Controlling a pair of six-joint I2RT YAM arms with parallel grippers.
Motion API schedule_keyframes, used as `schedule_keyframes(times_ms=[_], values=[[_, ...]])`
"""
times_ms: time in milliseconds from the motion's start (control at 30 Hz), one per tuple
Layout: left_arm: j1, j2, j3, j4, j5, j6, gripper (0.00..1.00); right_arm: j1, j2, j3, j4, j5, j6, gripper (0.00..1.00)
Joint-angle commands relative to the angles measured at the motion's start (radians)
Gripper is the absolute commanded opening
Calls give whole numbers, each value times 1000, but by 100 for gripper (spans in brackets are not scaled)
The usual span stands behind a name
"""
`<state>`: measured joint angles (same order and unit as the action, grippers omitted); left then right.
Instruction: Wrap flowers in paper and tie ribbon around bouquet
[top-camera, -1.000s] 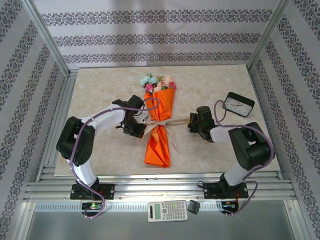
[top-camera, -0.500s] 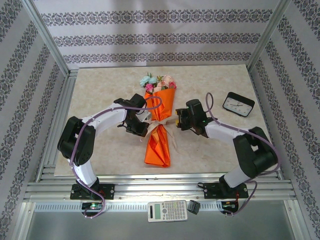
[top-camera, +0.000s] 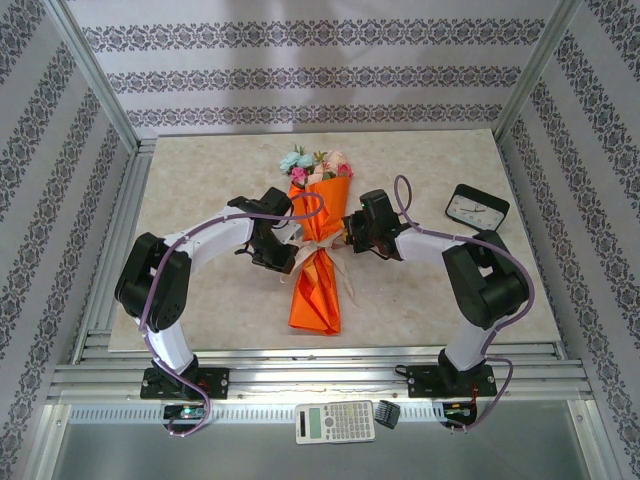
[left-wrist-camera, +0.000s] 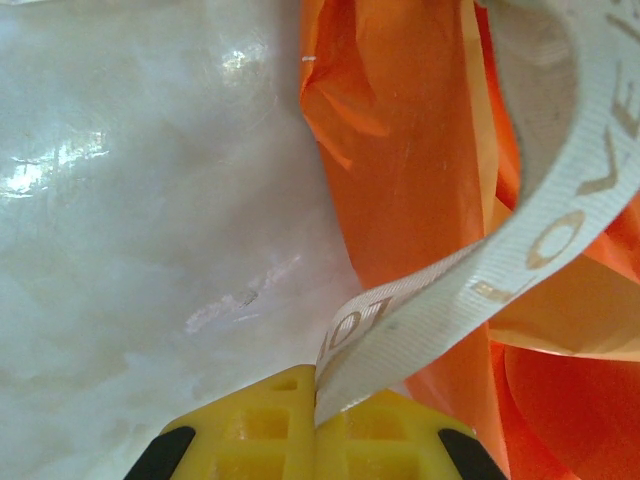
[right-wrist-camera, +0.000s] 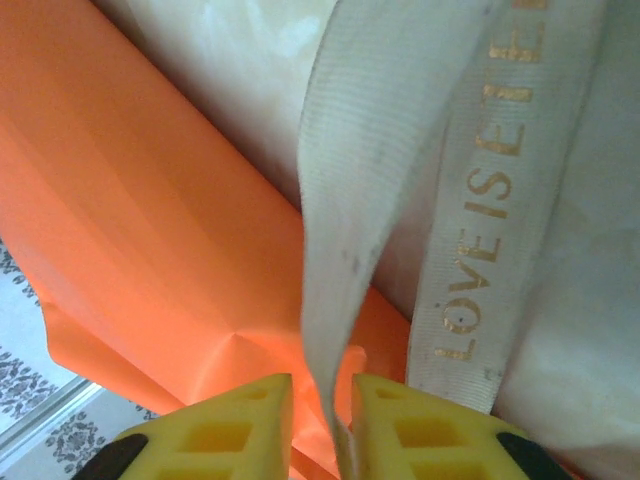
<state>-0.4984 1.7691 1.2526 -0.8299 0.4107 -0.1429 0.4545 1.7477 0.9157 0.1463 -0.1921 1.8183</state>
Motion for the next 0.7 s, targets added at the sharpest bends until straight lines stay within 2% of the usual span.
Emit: schedule_keyframes(times_ms=[0,133,233,500,667], values=[[-11,-5,-6,5,7,-11,0,6,18,1,-4,8,-12,20],[-12,-5,-8,6,7,-11,0,6,24,-3,7,13,-12,16],[-12,-8,-12,5,4,-12,0,9,20,-5,5,21,-6,0],[-6,-42,-61,1,-35,-40,0,-37,-38,-53,-22,90,-22,0],[7,-57,-97,-5,-49,-52,0,-70,-43,-79,20,111,-28,0]])
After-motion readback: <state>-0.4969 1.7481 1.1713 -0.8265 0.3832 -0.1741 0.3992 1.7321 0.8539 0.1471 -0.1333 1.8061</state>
